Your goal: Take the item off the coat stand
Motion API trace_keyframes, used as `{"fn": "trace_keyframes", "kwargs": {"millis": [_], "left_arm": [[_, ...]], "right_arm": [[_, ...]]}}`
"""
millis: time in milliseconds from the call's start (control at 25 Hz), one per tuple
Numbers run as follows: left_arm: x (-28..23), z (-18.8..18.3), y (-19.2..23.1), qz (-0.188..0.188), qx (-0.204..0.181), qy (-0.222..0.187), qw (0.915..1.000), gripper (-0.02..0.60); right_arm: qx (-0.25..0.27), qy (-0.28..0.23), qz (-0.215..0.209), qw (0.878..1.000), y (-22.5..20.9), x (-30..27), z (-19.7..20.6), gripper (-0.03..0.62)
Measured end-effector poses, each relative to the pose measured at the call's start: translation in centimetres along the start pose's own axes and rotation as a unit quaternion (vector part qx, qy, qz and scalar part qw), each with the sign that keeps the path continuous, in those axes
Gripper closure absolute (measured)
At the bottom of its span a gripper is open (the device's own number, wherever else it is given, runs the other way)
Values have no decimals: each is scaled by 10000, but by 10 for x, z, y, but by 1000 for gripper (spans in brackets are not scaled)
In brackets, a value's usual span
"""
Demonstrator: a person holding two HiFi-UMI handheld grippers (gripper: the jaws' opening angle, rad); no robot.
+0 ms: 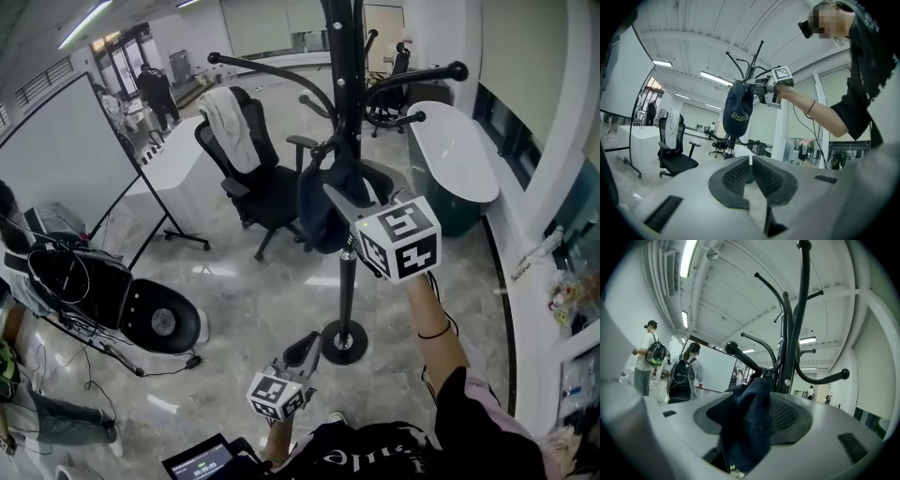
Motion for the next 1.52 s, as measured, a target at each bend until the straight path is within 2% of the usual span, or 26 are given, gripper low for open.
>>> {"fn": "trace_keyframes", "kwargs": {"millis": [120,280,440,600,760,1000,1200,1520], "left_arm": [[2,1,2,-61,89,1,9999,575],[4,2,5,-143,126,-27,9998,575],[4,2,9,-178,150,-32,9997,575],[5,5,12,-231,227,-24,9995,575],[0,4,10,-218,133,34,9997,575],[2,6,3,-268,166,2,9995,575],[8,8,-2,-408,224,-17,9989,575],[23,12,-31,-762,299,-85,9966,575]], "right_arm": [[561,159,398,9975,1,-2,1,483],[594,105,537,9967,-2,-2,3,546],[587,-279,608,9960,-4,12,-10,556],[696,-812,461,9932,5,40,-39,556],[931,-950,200,9909,15,59,-54,556],[1086,-1070,-445,9873,38,79,-64,557],[970,-971,-795,9873,53,86,-45,556],[627,-442,-1166,9902,71,109,22,556]]}}
Point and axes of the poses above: the fingertips, and each gripper's own axes: x backward along the fingers, y to its left, z out of its underside, the point moved 7 cm from there along x, backward along the fingers, and after that the axes turned 8 degrees about y, right-handed, at the moved point
